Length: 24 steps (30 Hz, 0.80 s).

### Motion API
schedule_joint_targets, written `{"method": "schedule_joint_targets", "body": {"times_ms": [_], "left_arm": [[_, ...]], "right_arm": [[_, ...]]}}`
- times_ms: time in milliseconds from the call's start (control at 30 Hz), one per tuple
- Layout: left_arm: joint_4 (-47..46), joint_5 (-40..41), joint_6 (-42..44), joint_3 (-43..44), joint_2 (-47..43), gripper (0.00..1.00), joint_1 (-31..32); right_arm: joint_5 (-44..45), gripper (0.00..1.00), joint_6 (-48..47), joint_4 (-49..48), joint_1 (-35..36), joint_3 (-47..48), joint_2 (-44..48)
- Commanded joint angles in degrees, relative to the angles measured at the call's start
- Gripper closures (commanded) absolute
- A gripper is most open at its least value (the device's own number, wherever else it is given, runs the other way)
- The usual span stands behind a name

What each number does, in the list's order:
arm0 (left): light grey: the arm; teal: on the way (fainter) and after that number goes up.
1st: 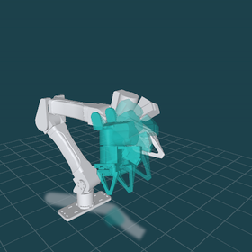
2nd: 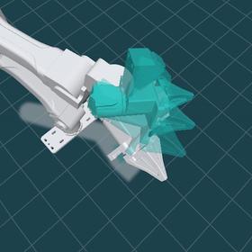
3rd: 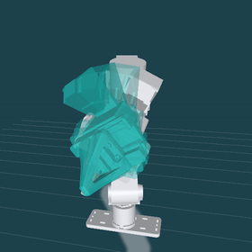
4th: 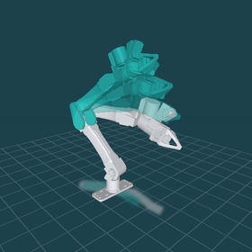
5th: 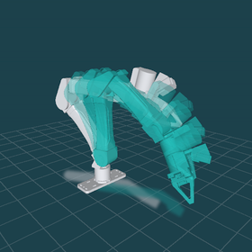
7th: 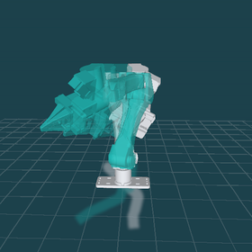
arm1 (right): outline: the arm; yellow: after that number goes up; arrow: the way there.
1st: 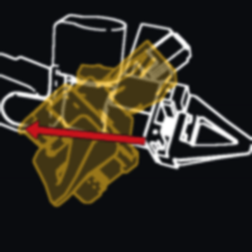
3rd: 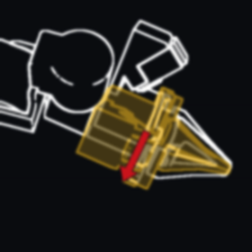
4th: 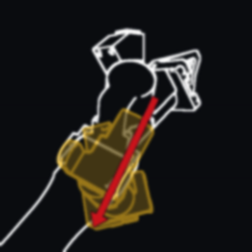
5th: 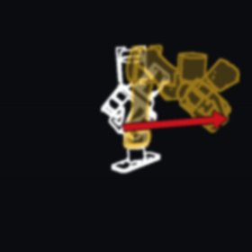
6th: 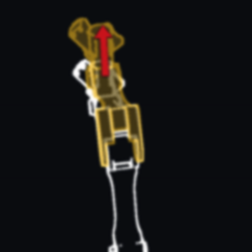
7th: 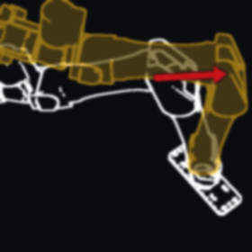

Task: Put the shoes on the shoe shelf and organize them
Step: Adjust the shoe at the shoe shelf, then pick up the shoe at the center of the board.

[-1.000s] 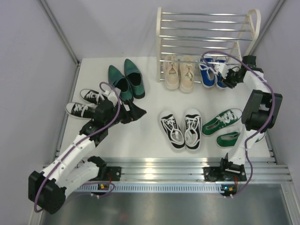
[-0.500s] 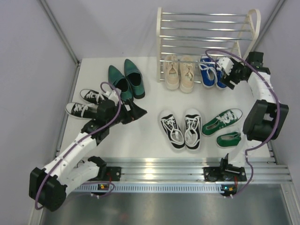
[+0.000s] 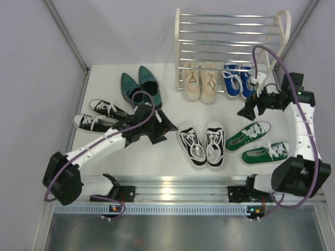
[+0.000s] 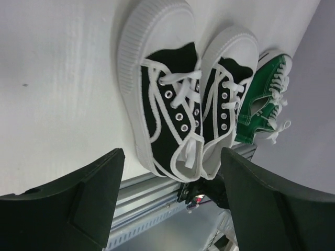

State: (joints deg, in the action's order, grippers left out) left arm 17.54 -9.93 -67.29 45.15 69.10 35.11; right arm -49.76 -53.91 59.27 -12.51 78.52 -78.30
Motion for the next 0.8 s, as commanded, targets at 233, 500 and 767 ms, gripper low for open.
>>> {"method": "schedule_joint_targets", "body": {"times_ms": [233, 500, 767], "left_arm": [[20.34, 7.22, -11.64, 19.01, 19.65, 0.32, 16.99], [21.22, 5.46, -7.07, 25.95, 29.76, 0.32, 20.34], [23.95, 5.28, -0.76, 29.73, 35.4, 0.6, 19.91]], "right_arm": [[-3.68, 0.21, 13.82, -5.29, 0.21, -15.41, 10.18], [-5.17, 0.22, 14.45, -6.18, 0.21, -15.5, 9.48], [-5.96, 0.21, 13.66, -5.74, 0.21, -14.89, 9.75]]}}
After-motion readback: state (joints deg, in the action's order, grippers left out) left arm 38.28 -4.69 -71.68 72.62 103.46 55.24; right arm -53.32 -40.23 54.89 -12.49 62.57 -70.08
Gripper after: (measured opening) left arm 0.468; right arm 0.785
